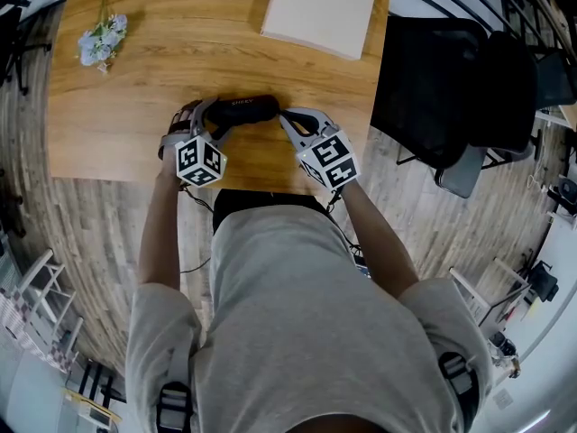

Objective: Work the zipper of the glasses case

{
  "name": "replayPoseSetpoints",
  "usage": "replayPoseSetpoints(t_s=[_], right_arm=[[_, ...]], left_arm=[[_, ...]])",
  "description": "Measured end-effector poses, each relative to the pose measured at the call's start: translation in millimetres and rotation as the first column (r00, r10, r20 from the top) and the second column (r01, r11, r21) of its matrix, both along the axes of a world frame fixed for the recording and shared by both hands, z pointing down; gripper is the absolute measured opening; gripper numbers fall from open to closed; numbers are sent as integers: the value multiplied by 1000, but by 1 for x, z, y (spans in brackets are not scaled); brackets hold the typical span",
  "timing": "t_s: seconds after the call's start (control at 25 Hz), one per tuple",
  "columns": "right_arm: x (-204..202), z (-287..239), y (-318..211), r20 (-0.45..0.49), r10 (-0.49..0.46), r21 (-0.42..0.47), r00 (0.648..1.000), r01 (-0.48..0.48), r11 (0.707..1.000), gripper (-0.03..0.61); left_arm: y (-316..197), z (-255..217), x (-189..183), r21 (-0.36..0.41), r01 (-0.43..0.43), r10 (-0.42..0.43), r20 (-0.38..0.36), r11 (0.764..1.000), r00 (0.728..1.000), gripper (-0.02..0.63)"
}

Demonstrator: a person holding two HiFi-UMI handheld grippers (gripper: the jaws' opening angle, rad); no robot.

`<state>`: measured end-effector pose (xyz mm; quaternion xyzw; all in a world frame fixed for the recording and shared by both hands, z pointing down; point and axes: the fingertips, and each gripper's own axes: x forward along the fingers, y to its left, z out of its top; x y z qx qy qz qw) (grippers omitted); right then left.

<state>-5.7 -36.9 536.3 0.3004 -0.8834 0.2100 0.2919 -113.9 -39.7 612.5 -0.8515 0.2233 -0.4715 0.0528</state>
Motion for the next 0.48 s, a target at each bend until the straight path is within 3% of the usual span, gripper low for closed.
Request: replayPoseSetpoints(t_s=[0.28,0.48], right_arm=[[8,-6,10,29,26,-5,999,-26,1000,31],[11,-15,17,46,41,20,998,-42,999,31]], left_arm=[[20,-4,7,-83,108,-115,-82,991,990,350],[30,-14,10,-93,199,-210,-128,976,969,351]])
